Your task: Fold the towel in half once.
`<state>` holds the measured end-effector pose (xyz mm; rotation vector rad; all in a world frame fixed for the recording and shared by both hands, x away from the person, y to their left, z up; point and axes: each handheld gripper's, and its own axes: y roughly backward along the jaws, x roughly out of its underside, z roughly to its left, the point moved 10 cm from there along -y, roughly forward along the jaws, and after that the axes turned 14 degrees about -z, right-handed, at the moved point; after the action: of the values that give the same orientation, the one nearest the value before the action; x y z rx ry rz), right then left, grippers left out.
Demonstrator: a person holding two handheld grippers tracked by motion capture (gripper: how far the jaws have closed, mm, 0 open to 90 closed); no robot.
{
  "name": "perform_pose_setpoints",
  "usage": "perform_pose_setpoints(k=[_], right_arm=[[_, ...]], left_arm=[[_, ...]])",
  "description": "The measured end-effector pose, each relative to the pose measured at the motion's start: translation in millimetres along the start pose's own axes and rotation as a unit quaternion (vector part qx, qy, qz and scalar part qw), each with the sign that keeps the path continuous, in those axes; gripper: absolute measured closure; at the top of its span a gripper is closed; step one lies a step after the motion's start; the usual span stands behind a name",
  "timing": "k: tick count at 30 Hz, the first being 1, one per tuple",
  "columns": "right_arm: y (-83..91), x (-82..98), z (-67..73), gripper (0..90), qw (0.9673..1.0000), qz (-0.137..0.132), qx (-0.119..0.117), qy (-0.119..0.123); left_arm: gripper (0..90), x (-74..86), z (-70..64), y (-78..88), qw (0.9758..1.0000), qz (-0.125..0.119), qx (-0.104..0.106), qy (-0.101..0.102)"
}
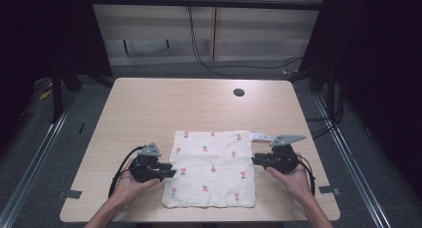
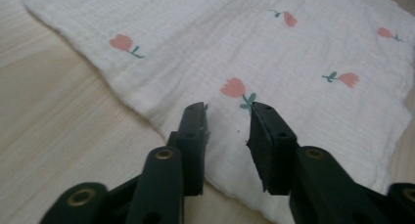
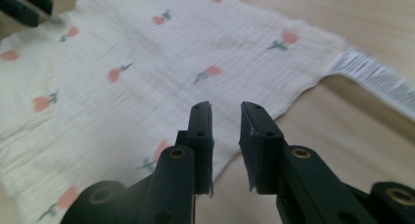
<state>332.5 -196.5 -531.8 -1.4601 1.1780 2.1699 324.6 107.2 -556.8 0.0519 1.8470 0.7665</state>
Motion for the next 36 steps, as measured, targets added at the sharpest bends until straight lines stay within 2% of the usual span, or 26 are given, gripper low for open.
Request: perform_pose_setpoints(k=[2,3,4,5,6,7,9,11,14,16,17,19,20,21,23,24,26,27,29,32,35,36], right_arm=[[-4.4,-9.0,-14.7,73.7,0.9999,-0.003,0.009,0.009],[-6.7,-13.3,-22.5,73.5,0.9999,-0.005,0.014,-0.004],[-10.7,-17.1,-30.0,73.5,0.9999,-0.007,0.014,-0.007],[-14.7,-19.6,-38.1,73.5,0.9997,-0.006,0.023,-0.008],[-19.4,-21.9,-44.8,73.4,0.9994,-0.006,0.028,-0.017],[-25.1,-24.6,-50.3,73.5,0.9993,-0.011,0.025,-0.024],[-35.5,-28.7,-61.9,73.5,0.9981,-0.022,0.044,-0.037],[-46.8,-29.0,-69.3,72.5,0.9974,-0.026,0.049,-0.047],[-63.6,-26.0,-75.6,68.0,0.9969,-0.012,0.056,-0.055],[-72.0,-26.9,-79.0,64.9,0.9966,-0.004,0.061,-0.055],[-75.2,-28.4,-81.4,63.6,0.9964,-0.004,0.067,-0.053],[-80.6,-30.2,-86.1,60.7,0.9958,0.001,0.075,-0.052],[-83.0,-30.6,-87.4,59.8,0.9957,0.002,0.072,-0.058],[-85.3,-30.3,-88.2,59.5,0.9958,0.0,0.067,-0.062],[-89.1,-26.0,-91.2,59.3,0.996,0.012,0.07,-0.054],[-90.6,-24.0,-91.6,60.0,0.9958,0.016,0.07,-0.057],[-92.9,-22.1,-93.8,60.3,0.9958,0.018,0.071,-0.054],[-93.9,-21.4,-94.3,60.2,0.9961,0.02,0.068,-0.053],[-94.9,-20.8,-93.4,61.2,0.9962,0.023,0.063,-0.057],[-95.5,-20.2,-90.0,61.8,0.997,0.032,0.056,-0.043],[-97.7,-20.4,-86.1,68.1,0.9973,0.03,0.054,-0.039],[-98.2,-20.4,-86.0,71.2,0.9971,0.034,0.059,-0.034]], left_arm=[[71.1,2.4,-0.1,-3.0,1.0,0.006,-0.003,0.002],[70.8,4.2,-0.4,-3.3,0.9999,0.012,-0.005,0.0],[70.5,5.8,-1.9,-4.2,0.9999,0.013,-0.001,-0.001],[70.3,7.9,-3.2,-4.6,0.9999,0.016,-0.002,0.002],[70.1,9.8,-3.1,-4.1,0.9998,0.018,-0.003,-0.005],[70.0,10.4,-4.6,-3.4,0.9999,0.017,0.003,-0.001],[70.0,11.9,-5.1,-1.3,0.9998,0.021,0.002,-0.004],[69.5,13.1,-8.0,-0.7,0.9999,0.014,0.008,0.006],[69.6,14.7,-10.8,1.6,0.9998,0.016,0.012,0.002],[69.5,13.5,-8.2,3.6,0.9998,0.018,0.005,0.002],[68.7,11.1,-5.9,3.5,0.9999,0.009,0.004,0.005],[67.4,5.7,1.9,6.0,0.9999,0.005,-0.004,0.01],[66.9,2.1,5.9,6.8,0.9998,-0.002,-0.004,0.018],[66.7,-1.2,12.2,7.8,0.9998,-0.005,-0.014,0.017],[66.7,-7.8,25.0,8.8,0.9992,-0.012,-0.033,0.022],[66.6,-11.1,30.6,8.0,0.9986,-0.018,-0.039,0.03],[62.7,-16.7,43.4,6.7,0.9971,-0.021,-0.066,0.031],[61.1,-20.6,48.8,5.7,0.9962,-0.028,-0.073,0.038],[59.1,-27.0,59.0,3.4,0.9953,-0.03,-0.081,0.044],[55.2,-34.0,72.3,-0.4,0.9946,-0.027,-0.082,0.057],[53.9,-36.6,88.0,-7.2,0.9927,-0.027,-0.099,0.063],[53.9,-37.2,92.4,-9.9,0.992,-0.024,-0.101,0.073]])
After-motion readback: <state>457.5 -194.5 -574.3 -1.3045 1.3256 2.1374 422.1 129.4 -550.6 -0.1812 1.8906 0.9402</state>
